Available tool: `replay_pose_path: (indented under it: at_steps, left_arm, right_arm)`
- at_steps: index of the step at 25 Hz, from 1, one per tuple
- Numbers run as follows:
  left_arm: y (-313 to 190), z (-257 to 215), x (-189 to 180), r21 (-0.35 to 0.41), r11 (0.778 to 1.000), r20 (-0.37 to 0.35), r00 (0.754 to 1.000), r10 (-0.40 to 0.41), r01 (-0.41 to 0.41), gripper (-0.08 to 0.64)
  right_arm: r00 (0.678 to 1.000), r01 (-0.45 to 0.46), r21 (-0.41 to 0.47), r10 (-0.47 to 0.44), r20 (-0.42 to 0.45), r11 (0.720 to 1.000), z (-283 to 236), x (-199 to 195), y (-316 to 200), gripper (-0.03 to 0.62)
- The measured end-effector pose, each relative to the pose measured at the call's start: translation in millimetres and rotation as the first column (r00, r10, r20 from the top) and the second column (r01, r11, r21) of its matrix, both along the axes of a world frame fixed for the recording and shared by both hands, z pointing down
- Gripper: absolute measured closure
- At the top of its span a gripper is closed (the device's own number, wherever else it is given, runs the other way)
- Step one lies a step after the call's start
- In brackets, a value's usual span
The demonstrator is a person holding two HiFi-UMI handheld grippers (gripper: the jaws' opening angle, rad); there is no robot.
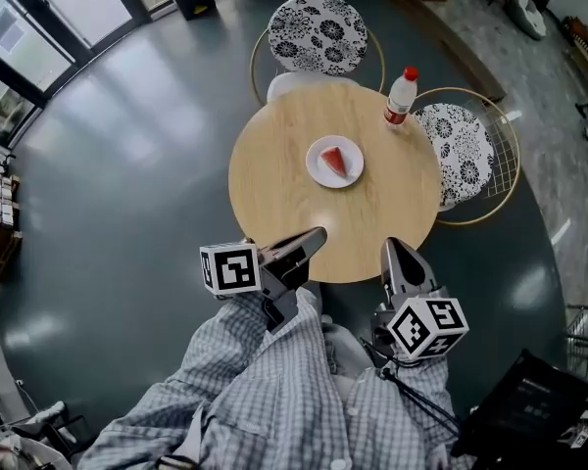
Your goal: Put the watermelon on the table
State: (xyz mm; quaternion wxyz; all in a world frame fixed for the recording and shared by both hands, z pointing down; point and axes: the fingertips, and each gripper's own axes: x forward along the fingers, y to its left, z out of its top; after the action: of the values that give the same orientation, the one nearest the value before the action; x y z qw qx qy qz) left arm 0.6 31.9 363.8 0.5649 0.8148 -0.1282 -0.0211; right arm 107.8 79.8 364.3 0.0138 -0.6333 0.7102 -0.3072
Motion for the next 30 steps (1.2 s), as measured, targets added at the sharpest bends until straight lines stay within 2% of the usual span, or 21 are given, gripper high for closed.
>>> replay_pose_path:
  at_steps: [6, 12, 15, 21, 30]
  left_arm:
    - [22.1, -20.9, 2.7, 0.059, 0.998, -0.025, 1.000, 0.013, -0.012, 0.554]
    - [37.0, -37.1, -5.7, 0.055, 0.998, -0.067, 0.998, -0.014, 0.018, 0.554]
    - [42.5, -42.2, -8.5, 0.064, 0.998, -0.070, 0.997, -0.020, 0.025, 0.554]
    - [54.4, -54.4, -9.2, 0.142, 0.990, -0.049, 0.999, -0.006, 0.013, 0.554]
    - [65.4, -64.3, -6.5, 0.154, 0.988, -0.073, 0.997, 0.007, 0.004, 0.554]
  right_arm:
    - [1.000, -0.022, 0.075, 0.023, -0.010, 0.997, -28.7, 3.4, 18.5, 0.584]
    - [0.999, -0.008, 0.143, 0.014, -0.037, 0.990, -56.2, -0.8, 30.9, 0.584]
    - [0.999, -0.004, 0.153, 0.010, -0.037, 0.988, -58.4, -2.9, 35.0, 0.584]
    - [0.999, 0.000, 0.165, 0.005, -0.035, 0.986, -61.4, -6.0, 46.1, 0.584]
    - [0.999, 0.022, 0.190, -0.012, -0.052, 0.982, -69.0, -8.9, 54.7, 0.584]
